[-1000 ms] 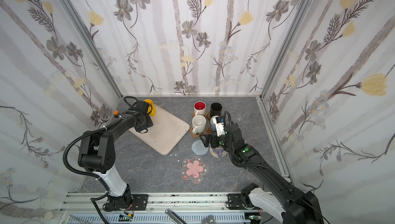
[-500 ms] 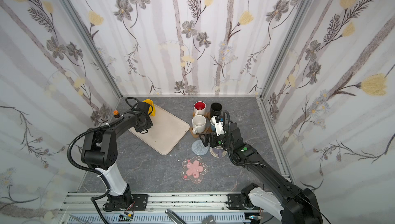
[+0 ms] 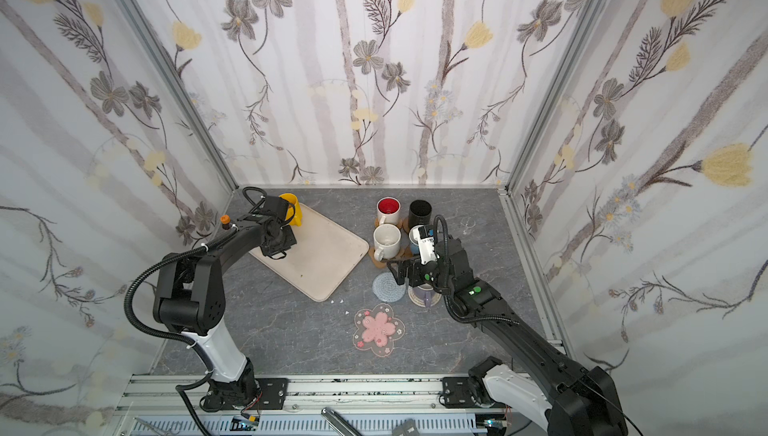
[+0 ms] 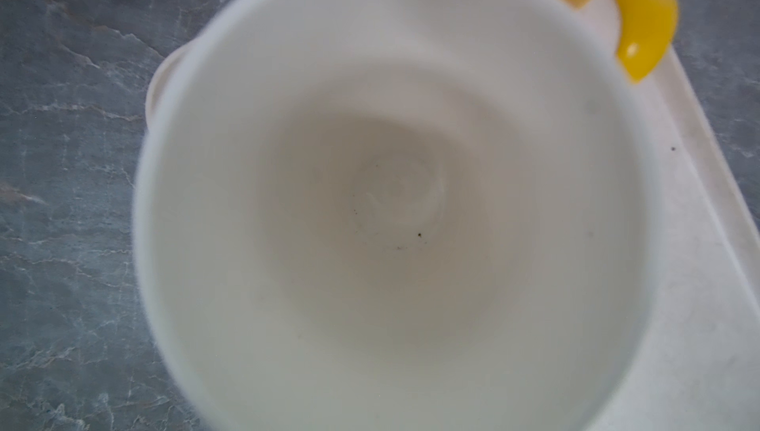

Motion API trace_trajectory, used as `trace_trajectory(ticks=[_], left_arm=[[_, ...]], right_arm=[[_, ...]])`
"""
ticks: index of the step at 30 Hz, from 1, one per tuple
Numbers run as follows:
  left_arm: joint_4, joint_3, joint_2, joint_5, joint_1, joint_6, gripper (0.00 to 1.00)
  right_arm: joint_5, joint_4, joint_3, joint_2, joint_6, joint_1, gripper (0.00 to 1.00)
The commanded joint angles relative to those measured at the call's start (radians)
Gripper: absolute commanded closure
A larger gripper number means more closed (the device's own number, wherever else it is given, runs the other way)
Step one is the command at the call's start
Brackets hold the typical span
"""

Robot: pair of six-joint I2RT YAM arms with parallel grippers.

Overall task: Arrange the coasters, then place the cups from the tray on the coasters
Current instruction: 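Lower the left gripper onto the white mug rim and close it, then lift the white mug with the left gripper and carry it toward the blue woven coaster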

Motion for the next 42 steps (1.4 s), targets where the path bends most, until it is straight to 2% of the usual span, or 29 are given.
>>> trace_trajectory(ticks=[1,12,16,26,31,36,42], left_arm=[[0.016,-0.008,-0.044,0.028,-0.034,0.083,1.0],[0.018,-0.044,-0.252,0.119,-0.136,0.188,1.0],[0.018,-0.07,-0.328,0.196,-0.179,0.229,1.0],[0.018,-0.135,-0.458,0.275,-0.385,0.384,1.0],[0.021,-0.145,-0.474,0.279,-0.488,0.427,1.0],[0.04,-0.14,-0.453,0.211,-0.587,0.454,1.0],[0.079,-0.134,-0.383,0.185,-0.641,0.461,1.0]], right_arm=[[-0.004,0.045,0.01,0.006,0.008,-0.002,0.0],[0.054,0.026,0.009,-0.013,0.008,-0.013,0.0],[0.08,0.026,0.006,-0.028,0.008,-0.024,0.0],[0.085,0.026,0.001,-0.063,0.022,-0.1,0.0],[0.069,0.033,-0.007,-0.073,0.029,-0.145,0.0],[0.046,0.046,-0.008,-0.057,0.037,-0.175,0.0],[0.033,0.069,-0.023,-0.053,0.051,-0.203,0.0]])
